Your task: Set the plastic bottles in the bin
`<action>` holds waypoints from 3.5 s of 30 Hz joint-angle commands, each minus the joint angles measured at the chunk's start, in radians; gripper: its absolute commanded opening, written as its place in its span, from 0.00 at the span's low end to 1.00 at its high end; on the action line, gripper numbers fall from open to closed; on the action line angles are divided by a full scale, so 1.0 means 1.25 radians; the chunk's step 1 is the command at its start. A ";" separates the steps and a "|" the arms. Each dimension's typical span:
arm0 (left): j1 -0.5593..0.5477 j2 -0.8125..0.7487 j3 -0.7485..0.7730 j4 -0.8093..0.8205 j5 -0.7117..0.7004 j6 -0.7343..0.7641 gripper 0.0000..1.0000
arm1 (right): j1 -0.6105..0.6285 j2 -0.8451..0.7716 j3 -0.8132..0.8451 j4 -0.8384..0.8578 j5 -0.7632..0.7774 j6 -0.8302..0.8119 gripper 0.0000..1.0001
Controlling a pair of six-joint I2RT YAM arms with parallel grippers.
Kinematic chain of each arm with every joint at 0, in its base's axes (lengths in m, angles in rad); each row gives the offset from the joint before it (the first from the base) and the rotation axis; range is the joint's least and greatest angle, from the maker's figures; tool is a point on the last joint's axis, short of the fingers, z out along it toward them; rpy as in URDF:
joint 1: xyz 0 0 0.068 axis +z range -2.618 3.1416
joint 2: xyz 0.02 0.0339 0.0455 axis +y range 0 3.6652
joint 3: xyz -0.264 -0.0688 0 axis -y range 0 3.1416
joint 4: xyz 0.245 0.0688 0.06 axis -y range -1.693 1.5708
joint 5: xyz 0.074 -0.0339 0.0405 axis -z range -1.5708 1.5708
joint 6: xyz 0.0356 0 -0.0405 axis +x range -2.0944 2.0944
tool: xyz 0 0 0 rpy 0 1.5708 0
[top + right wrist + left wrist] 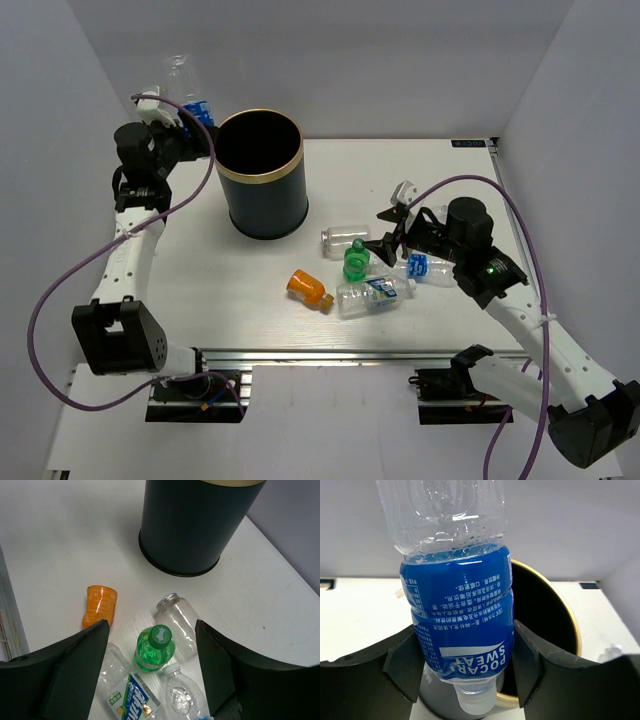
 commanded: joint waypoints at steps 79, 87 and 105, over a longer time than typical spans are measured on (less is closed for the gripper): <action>-0.184 -0.669 -0.428 -0.250 -0.297 0.089 1.00 | 0.426 0.602 0.476 -0.232 0.431 -0.199 0.22; -0.184 -0.703 -0.436 -0.259 -0.304 0.104 1.00 | 0.420 0.618 0.603 -0.003 0.579 -0.436 0.08; -0.176 -0.719 -0.436 -0.266 -0.320 0.112 1.00 | 0.274 0.876 0.981 0.256 0.339 -0.394 0.14</action>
